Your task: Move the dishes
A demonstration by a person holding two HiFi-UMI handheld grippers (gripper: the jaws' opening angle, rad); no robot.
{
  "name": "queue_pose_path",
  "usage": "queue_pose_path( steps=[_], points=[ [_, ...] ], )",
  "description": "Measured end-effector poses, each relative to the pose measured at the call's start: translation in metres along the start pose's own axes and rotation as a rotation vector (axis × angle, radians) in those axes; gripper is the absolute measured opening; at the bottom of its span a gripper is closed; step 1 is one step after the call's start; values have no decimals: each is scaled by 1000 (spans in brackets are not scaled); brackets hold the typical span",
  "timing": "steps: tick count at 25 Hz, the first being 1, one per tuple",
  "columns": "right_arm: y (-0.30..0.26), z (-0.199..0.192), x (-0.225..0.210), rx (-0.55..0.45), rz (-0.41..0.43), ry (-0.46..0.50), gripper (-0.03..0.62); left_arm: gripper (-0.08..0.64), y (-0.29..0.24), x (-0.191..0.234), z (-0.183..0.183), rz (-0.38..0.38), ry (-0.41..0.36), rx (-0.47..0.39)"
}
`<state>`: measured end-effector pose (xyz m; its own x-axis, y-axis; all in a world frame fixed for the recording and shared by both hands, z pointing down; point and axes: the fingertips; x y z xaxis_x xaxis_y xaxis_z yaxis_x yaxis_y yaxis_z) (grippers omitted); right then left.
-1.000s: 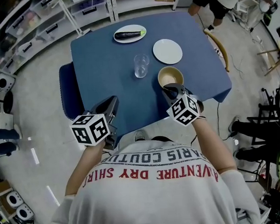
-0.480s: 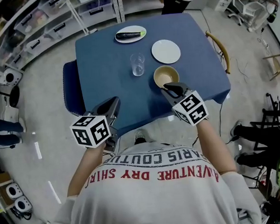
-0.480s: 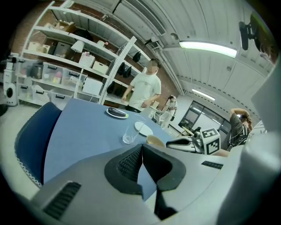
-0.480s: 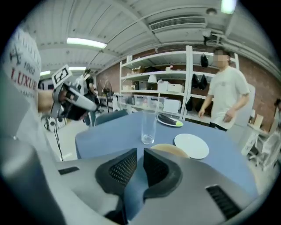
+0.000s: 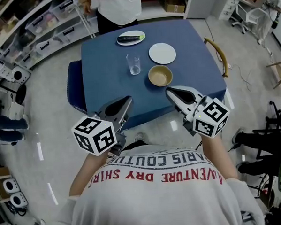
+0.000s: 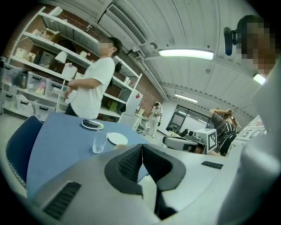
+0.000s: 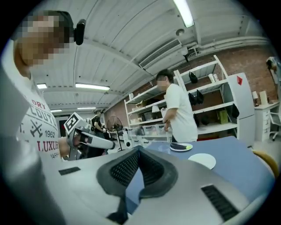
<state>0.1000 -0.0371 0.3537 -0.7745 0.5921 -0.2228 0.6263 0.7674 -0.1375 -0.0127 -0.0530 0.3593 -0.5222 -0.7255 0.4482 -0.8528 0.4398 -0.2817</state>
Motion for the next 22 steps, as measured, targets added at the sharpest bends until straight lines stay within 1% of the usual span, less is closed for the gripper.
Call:
queue_pose_path(
  steps=[4,6,9,14,22],
  points=[
    [24,13,18,-59,21,-27,23,28,3,-38,0,-27,-37,-22],
    [32,18,22,-69,16,2,23,28,5,-50,2,-34,-58,-37],
    [37,21,29,-63,7,66,23,28,9,-54,5,-35,-73,-55],
    [55,24,33,-84,-1,53,22,28,10,-68,1,-34,-84,-63],
    [64,32,42,-101,-6,79,21,28,18,-75,0,-29,-99,-63]
  ],
)
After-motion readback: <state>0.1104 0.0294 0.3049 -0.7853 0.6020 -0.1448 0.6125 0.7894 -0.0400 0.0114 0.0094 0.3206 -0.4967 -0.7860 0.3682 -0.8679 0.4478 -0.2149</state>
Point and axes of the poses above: the fingertips, and each gripper's own axes: y backward along the fingers, x to its left, z out of its top, and after that the axes turned 3 degrees about -x, right-handed
